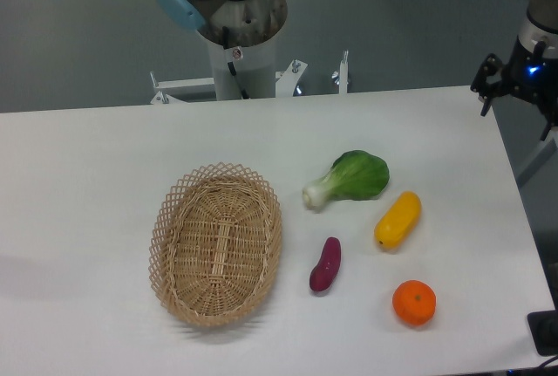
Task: Pick up the mango from the table
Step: 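Move the open gripper over the yellow mango and lower toward it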
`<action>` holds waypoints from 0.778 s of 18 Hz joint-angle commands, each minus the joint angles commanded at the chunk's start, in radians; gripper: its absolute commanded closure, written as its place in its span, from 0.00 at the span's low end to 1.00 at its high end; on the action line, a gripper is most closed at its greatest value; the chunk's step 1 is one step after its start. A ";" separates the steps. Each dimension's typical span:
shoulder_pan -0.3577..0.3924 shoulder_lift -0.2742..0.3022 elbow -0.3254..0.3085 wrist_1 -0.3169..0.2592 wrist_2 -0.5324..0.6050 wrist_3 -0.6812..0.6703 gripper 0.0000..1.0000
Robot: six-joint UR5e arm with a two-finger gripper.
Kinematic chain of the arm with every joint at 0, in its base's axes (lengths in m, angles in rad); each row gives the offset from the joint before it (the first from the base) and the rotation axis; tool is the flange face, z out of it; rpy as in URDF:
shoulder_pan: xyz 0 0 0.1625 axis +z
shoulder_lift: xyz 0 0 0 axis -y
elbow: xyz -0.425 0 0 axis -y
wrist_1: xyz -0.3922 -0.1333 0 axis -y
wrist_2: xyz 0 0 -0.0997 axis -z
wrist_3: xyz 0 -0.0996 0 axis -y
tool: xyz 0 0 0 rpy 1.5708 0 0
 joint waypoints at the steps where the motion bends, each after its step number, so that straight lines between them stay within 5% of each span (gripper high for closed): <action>1: 0.000 0.002 -0.008 0.003 -0.005 0.000 0.00; 9: -0.006 -0.003 -0.093 0.044 -0.008 -0.006 0.00; 14: -0.023 -0.020 -0.201 0.182 -0.009 -0.049 0.00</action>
